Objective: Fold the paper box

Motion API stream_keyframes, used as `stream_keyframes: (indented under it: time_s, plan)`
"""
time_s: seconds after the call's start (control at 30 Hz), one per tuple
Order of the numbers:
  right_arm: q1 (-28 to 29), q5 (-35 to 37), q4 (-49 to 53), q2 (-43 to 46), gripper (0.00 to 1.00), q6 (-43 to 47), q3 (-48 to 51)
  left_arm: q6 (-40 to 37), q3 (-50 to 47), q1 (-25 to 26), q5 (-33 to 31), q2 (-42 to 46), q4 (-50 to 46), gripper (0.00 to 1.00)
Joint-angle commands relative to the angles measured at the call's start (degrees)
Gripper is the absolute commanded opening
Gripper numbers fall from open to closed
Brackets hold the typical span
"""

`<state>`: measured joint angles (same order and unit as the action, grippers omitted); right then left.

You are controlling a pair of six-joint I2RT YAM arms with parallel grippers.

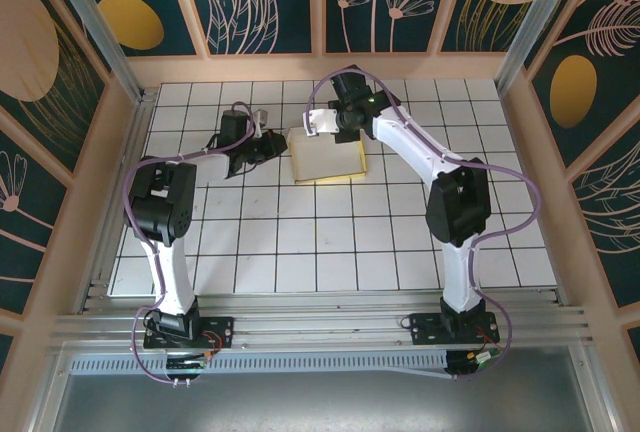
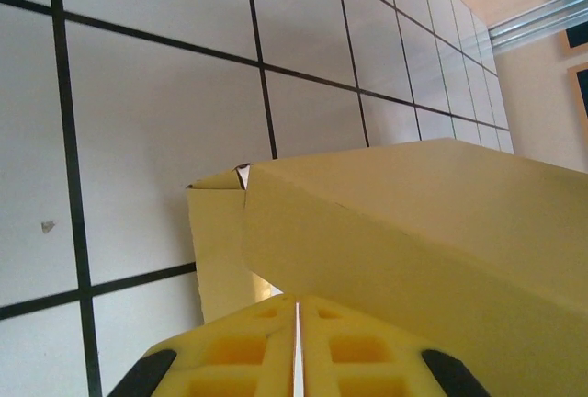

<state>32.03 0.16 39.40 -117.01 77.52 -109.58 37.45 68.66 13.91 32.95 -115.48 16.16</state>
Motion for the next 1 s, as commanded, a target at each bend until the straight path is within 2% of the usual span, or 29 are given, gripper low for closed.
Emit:
stream_keyframes:
  time_s: [0.0, 0.17, 0.3, 0.6, 0.97]
  plan:
    - [-0.3, -2.8, 3.9, -2.5, 0.00, 0.2, -5.1, -2.8, 3.8, 0.3, 0.5, -0.8, -1.0, 0.10]
    - [-0.4, -5.7, 15.3, -7.4, 0.00, 0.8, -17.3, -3.6, 5.7, 0.3, 2.3, -1.0, -1.1, 0.10]
    - [-0.4, -7.7, 18.1, -8.6, 0.00, -0.4, -19.2, -3.6, 6.9, 0.3, 3.1, -0.8, -0.9, 0.10]
    - [-0.4, -8.3, 18.4, -9.2, 0.00, -2.1, -19.2, -2.7, 8.7, 0.3, 2.5, -3.2, -3.1, 0.10]
    - [-0.4, -4.5, 14.1, -8.9, 0.00, -3.3, -14.3, -3.6, 7.4, 0.2, 0.5, -4.0, -3.7, 0.10]
